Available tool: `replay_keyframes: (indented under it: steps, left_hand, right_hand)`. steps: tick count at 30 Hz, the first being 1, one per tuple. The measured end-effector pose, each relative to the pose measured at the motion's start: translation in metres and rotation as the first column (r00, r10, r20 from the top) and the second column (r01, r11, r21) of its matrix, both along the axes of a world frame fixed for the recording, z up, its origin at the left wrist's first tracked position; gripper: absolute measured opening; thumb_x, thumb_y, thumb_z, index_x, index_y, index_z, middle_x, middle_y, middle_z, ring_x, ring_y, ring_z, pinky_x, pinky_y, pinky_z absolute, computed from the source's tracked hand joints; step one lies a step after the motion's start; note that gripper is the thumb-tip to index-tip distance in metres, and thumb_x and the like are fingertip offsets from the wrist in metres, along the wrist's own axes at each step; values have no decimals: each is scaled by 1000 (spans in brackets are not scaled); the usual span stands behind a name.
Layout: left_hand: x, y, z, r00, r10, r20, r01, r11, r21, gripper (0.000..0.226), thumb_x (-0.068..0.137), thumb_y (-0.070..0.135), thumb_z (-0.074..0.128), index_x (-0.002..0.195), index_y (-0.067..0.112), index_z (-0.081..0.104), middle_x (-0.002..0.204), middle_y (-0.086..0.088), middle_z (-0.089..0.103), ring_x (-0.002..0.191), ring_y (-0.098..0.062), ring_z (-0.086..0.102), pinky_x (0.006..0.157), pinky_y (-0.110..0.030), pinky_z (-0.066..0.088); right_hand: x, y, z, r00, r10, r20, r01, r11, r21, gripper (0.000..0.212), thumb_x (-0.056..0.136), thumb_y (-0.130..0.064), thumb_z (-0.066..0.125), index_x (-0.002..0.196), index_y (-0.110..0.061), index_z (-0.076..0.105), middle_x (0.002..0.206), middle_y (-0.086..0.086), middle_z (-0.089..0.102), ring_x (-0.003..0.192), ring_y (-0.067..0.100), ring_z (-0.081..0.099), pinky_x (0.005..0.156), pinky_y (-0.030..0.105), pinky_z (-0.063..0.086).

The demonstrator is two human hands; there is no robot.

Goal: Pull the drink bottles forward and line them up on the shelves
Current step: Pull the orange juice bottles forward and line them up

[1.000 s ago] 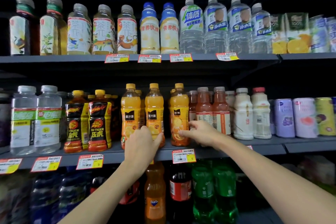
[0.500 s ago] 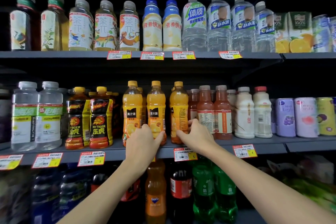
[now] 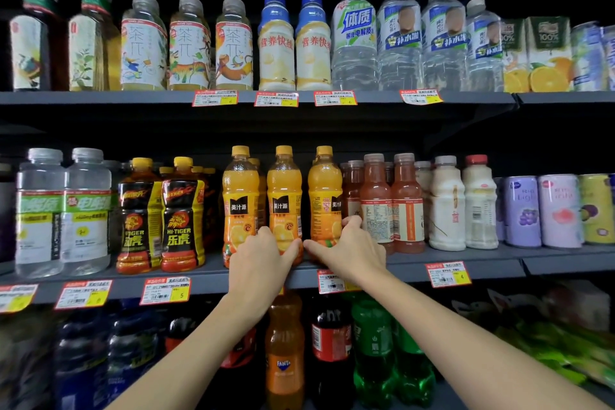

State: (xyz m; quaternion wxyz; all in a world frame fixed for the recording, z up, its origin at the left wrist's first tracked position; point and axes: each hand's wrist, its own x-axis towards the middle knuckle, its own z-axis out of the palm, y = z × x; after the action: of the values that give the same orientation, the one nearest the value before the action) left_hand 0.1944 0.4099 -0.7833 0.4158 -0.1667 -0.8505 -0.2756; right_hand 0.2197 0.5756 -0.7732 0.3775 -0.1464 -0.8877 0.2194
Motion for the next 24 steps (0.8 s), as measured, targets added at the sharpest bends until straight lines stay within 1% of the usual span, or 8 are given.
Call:
replay_keyframes:
  steps: [3, 5, 8, 10, 14, 17, 20, 24]
  left_hand:
    - [-3, -1, -1, 1000, -25, 6, 25, 1000, 0, 49, 92, 65, 51, 95, 16, 56, 84, 2, 65, 75, -16, 65, 66, -36, 59]
    - [-3, -1, -1, 999, -34, 9, 34, 999, 6, 49, 92, 64, 52, 95, 16, 56, 83, 2, 65, 74, -16, 65, 65, -36, 59]
    - [-2, -2, -3, 999, -33, -7, 34, 999, 21, 49, 92, 64, 52, 97, 15, 57, 83, 2, 65, 75, -16, 65, 66, -37, 59]
    - [-2, -2, -5, 999, -29, -18, 30, 999, 25, 49, 93, 64, 51, 98, 16, 58, 82, 3, 65, 74, -16, 66, 66, -37, 59]
    - [-3, -3, -7, 999, -39, -2, 39, 999, 4, 50, 92, 67, 50, 93, 17, 58, 81, 3, 65, 75, -16, 65, 69, -38, 58]
    - [-4, -5, -7, 999, -27, 19, 28, 999, -32, 49, 88, 69, 55, 81, 20, 57, 75, 5, 62, 69, -13, 61, 60, -30, 52]
    - [-5, -6, -6, 1000, -1, 19, 2, 997, -72, 51, 85, 71, 57, 70, 23, 50, 68, 8, 56, 62, -9, 56, 48, -23, 37]
    - [-9, -8, 0, 998, 26, 50, -20, 993, -113, 56, 82, 76, 57, 73, 21, 54, 69, 7, 60, 63, -11, 60, 57, -29, 52]
  right_hand:
    - [4, 11, 4, 986, 160, 55, -157, 986, -55, 81, 73, -73, 61, 135, -24, 40, 107, -11, 61, 101, 17, 61, 87, 38, 50]
    - [9, 15, 6, 975, 209, 69, -203, 975, -86, 83, 73, -71, 67, 137, -24, 43, 118, -8, 63, 109, 17, 61, 93, 43, 52]
    - [14, 14, 5, 981, 187, 58, -188, 982, 7, 75, 74, -76, 67, 122, -22, 49, 111, -6, 63, 102, 16, 62, 86, 41, 55]
    - [16, 16, 7, 970, 231, 73, -234, 971, 42, 64, 81, -73, 62, 117, -21, 54, 107, -6, 64, 99, 15, 62, 86, 40, 55]
    - [23, 29, 19, 885, 438, 154, -424, 898, -118, 48, 91, -51, 65, 132, -27, 56, 126, -6, 65, 111, 12, 59, 94, 31, 49]
    - [25, 36, 20, 852, 493, 177, -469, 868, -164, 49, 91, -44, 70, 134, -26, 55, 130, -6, 63, 114, 11, 59, 94, 30, 49]
    - [24, 39, 17, 865, 473, 167, -451, 879, -154, 57, 90, -45, 71, 138, -22, 52, 128, -5, 63, 114, 12, 59, 99, 35, 50]
    - [23, 39, 14, 876, 459, 147, -439, 886, -149, 61, 88, -46, 72, 138, -19, 50, 121, -5, 62, 108, 12, 61, 96, 36, 52]
